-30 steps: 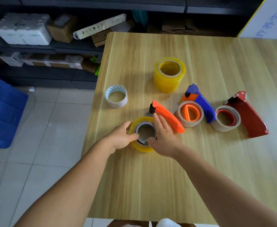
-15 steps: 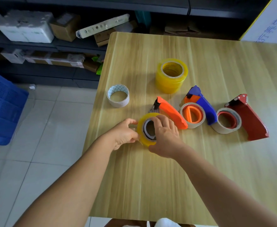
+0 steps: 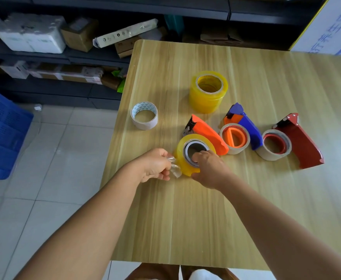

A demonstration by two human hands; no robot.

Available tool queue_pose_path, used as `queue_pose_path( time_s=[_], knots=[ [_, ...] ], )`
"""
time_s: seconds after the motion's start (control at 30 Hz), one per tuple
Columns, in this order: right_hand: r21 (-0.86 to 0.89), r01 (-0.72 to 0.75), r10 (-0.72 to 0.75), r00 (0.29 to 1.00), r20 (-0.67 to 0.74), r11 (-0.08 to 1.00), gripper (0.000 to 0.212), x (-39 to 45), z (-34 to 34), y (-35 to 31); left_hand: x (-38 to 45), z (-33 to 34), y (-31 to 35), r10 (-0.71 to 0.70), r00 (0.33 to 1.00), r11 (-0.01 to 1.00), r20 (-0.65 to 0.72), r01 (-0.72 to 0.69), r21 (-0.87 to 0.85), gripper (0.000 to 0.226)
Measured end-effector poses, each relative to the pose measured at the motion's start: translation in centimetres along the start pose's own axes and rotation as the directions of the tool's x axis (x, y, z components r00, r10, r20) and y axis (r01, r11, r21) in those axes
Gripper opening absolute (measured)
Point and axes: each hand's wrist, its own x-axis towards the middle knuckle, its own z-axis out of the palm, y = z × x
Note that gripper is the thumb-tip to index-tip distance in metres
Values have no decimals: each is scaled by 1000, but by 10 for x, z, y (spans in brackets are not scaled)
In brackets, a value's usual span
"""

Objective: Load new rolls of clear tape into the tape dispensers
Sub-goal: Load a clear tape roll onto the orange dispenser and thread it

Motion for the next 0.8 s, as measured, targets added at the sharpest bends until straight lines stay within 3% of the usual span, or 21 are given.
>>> queue_pose_path(
  time_s=[0.13, 0.2, 0.3, 0.37, 0.47, 0.57, 0.73, 0.8],
  knots=[
    [-57, -1, 4, 999, 39, 998, 36, -1, -5, 4, -4, 2, -1, 33, 992, 996, -125, -22, 86, 29],
    [-101, -30, 35, 999, 42, 994, 34, -5, -8, 11, -5, -7, 0, 9, 968, 1000, -253, -9, 3, 29],
    [-91, -85, 88, 996, 28, 992, 37, -7, -13, 19, -10, -12, 5, 16, 980, 986, -199, -48, -158, 34],
    [-65, -87, 89, 995, 35, 994, 41, -6, -15, 19, -13, -1, 6, 165, 971, 986, -175, -161, 37, 39],
    [-45, -83, 84, 996, 42, 996, 44, -6, -13, 19, -10, 25, 3, 406, 903, 837, -141, -306, 454, 39],
    [-35, -80, 81, 996, 32, 996, 41, -6, -12, 21, -2, 40, -7, 507, 857, 673, -88, -330, 662, 39],
    [-10, -76, 76, 996, 39, 997, 41, -3, -12, 26, 6, 46, -13, 737, 675, 412, -37, -404, 817, 17],
    [-19, -67, 68, 997, 47, 998, 43, -2, -12, 30, 10, 43, -13, 777, 629, 376, 1, -466, 801, 16]
  ],
)
